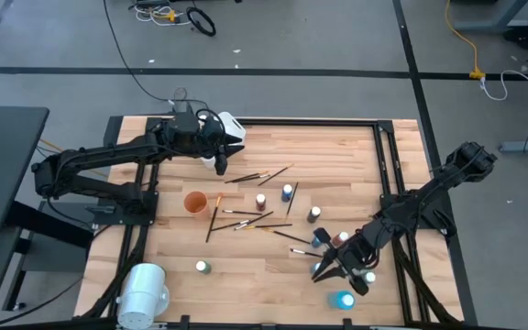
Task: Pick & Place Paint Supplies
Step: Put the large light blue paint bottle into the white bin
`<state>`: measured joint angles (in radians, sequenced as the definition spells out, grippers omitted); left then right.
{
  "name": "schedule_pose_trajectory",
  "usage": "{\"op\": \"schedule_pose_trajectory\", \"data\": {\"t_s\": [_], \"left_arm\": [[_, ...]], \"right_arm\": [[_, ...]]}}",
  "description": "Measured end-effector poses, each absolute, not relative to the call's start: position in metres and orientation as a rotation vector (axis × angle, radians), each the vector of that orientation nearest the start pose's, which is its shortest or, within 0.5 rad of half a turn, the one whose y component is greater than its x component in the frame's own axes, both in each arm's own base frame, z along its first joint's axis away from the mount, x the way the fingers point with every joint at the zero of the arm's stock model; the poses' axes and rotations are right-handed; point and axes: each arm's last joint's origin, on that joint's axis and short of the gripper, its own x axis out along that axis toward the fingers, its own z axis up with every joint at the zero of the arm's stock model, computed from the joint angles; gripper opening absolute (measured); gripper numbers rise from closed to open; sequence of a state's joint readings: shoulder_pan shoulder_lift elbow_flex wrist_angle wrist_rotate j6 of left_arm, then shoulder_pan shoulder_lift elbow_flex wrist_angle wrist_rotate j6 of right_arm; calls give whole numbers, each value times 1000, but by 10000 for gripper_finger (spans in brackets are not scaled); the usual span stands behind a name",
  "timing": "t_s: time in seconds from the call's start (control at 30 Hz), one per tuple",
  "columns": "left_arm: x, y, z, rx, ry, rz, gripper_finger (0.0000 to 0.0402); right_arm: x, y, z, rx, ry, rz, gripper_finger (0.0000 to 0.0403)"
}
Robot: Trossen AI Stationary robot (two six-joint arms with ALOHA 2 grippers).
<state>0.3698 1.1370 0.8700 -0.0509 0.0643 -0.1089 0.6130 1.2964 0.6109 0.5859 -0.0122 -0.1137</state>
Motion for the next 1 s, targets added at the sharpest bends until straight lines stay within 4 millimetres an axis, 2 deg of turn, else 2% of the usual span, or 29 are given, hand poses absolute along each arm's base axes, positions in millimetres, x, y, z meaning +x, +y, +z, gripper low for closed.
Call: {"op": "schedule_pose_trajectory", "data": {"t_s": [0.27,0.5,0.7,0.83,1.0], "left_arm": [[237,90,306,-176,295,319,125],[236,90,306,-176,294,319,125],[237,90,306,-176,295,319,125],[237,90,306,-176,295,320,125],[237,90,306,-176,294,320,125]], "right_arm": [[220,161,241,-126,44,651,47],[215,168,241,-106,53,730,130],[202,180,237,-104,94,971,199],[197,185,235,-141,91,1003,222],[196,184,223,-164,230,934,227]]}}
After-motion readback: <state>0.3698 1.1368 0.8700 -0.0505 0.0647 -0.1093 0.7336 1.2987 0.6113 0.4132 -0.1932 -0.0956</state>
